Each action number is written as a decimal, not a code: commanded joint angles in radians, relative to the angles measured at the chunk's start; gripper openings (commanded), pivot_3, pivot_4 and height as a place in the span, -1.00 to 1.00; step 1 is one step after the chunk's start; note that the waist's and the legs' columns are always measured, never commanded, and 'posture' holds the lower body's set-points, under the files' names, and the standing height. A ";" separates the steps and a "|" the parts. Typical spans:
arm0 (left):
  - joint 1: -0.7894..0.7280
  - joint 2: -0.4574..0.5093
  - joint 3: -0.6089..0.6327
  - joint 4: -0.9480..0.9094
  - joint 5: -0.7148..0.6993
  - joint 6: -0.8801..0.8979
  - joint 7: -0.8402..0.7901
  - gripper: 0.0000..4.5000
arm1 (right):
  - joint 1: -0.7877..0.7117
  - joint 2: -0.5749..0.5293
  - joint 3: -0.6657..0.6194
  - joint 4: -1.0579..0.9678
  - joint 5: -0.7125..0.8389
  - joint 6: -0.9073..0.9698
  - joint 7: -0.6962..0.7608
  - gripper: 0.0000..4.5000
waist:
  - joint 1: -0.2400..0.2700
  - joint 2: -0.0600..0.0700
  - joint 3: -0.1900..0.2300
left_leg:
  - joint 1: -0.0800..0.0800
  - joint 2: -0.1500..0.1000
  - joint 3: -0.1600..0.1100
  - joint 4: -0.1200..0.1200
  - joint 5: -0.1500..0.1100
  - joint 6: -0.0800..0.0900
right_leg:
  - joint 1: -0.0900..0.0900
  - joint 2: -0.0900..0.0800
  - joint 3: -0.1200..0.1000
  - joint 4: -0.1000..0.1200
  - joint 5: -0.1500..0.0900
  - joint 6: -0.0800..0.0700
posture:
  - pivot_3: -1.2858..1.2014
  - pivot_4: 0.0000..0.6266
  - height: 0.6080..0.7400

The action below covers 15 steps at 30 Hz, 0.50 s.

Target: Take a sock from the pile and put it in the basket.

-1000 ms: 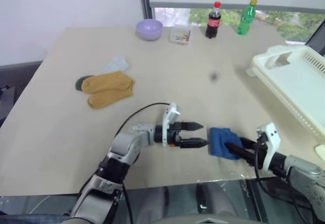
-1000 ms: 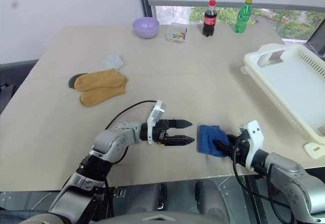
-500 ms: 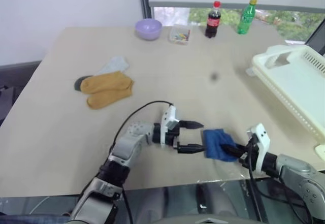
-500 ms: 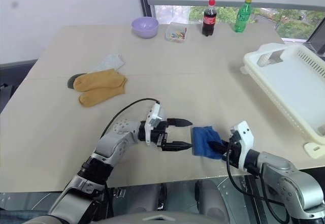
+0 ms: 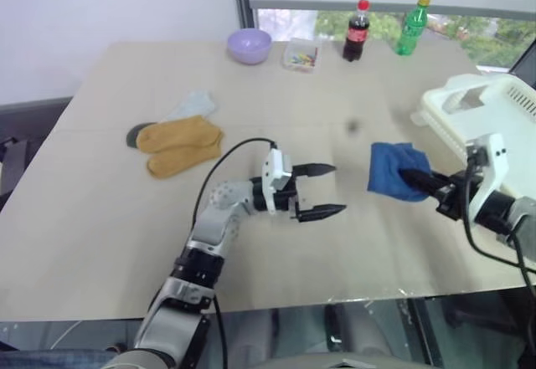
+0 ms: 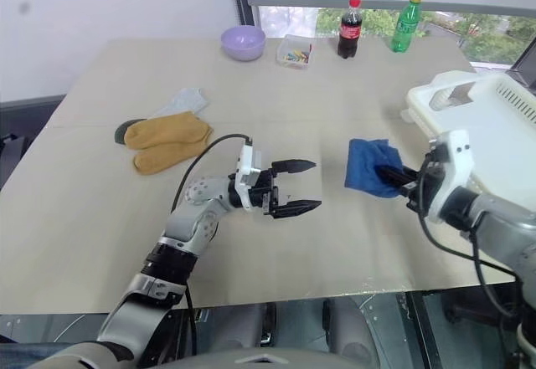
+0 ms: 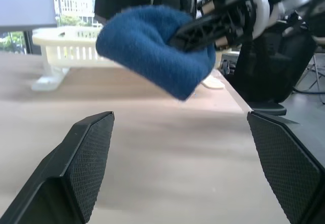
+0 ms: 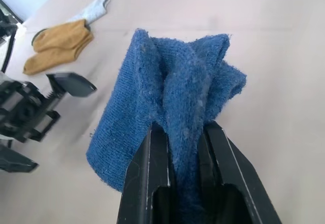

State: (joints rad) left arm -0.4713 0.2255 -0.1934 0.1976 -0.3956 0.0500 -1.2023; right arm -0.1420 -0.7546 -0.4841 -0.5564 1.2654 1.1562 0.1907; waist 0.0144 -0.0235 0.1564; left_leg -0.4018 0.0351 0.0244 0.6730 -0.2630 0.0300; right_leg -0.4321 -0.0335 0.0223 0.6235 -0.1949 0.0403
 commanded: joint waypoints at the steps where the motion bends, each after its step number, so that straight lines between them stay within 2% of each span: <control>1: -0.016 -0.014 0.006 0.007 0.006 -0.049 -0.002 1.00 | -0.001 -0.059 -0.101 0.055 0.051 -0.004 -0.031 -0.99 | -0.001 0.000 0.000 | 0.000 0.000 0.001 0.000 0.000 0.000 | 0.000 0.000 0.000 0.000 0.000 0.000 | 0.03 -0.52 1.00; 3: -0.014 -0.030 0.013 0.006 -0.008 -0.038 0.010 1.00 | -0.001 -0.103 -0.161 0.160 -0.010 -0.027 -0.038 -0.55 | -0.001 0.000 0.000 | 0.000 0.000 0.001 0.000 0.000 0.000 | 0.000 0.000 0.000 0.000 0.000 0.000 | 0.03 -0.52 1.00; 4: -0.014 -0.036 0.017 0.004 -0.013 -0.034 0.018 1.00 | -0.004 -0.125 -0.189 0.213 -0.037 -0.038 -0.037 -0.45 | 0.000 0.000 0.000 | 0.000 0.000 0.002 0.000 0.000 0.000 | 0.000 0.000 0.000 0.000 0.000 0.000 | 0.03 -0.52 1.00; 6: -0.017 -0.042 0.016 0.004 -0.004 -0.039 0.029 1.00 | -0.026 -0.161 -0.229 0.313 -0.076 -0.056 -0.039 -0.03 | 0.001 0.000 0.000 | 0.000 -0.001 0.003 0.000 0.000 0.000 | 0.000 0.000 0.001 0.000 0.000 0.000 | 0.03 -0.52 1.00; 9: -0.013 -0.045 0.008 0.000 0.016 -0.055 0.039 1.00 | -0.094 -0.206 -0.268 0.495 -0.133 -0.100 -0.018 0.64 | -0.005 0.000 0.000 | 0.001 -0.001 0.005 0.001 0.000 0.000 | 0.000 0.000 0.002 0.000 0.000 0.001 | 0.03 -0.52 1.00; 11: -0.014 -0.048 0.006 0.002 0.023 -0.061 0.044 1.00 | -0.130 -0.217 -0.264 0.591 -0.178 -0.130 0.009 0.99 | -0.008 0.000 0.000 | 0.003 0.000 0.007 0.000 0.000 0.000 | 0.000 0.001 0.004 0.001 0.000 0.001 | 0.03 -0.52 1.00; 15: -0.019 -0.045 0.015 0.009 0.028 -0.069 0.052 1.00 | -0.182 -0.207 -0.239 0.706 -0.256 -0.185 0.044 0.99 | -0.011 0.001 0.000 | 0.003 0.001 0.007 0.000 0.000 0.000 | 0.000 0.003 0.004 0.001 0.000 0.000 | 0.03 -0.52 1.00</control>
State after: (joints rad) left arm -0.4742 0.1834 -0.1882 0.2157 -0.3624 0.0005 -1.1535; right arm -0.3057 -0.9535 -0.7155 0.1531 1.0389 1.0132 0.1977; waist 0.0037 -0.0220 0.1562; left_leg -0.3989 0.0366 0.0311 0.6725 -0.2629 0.0302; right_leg -0.4320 -0.0304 0.0269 0.6249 -0.1948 0.0407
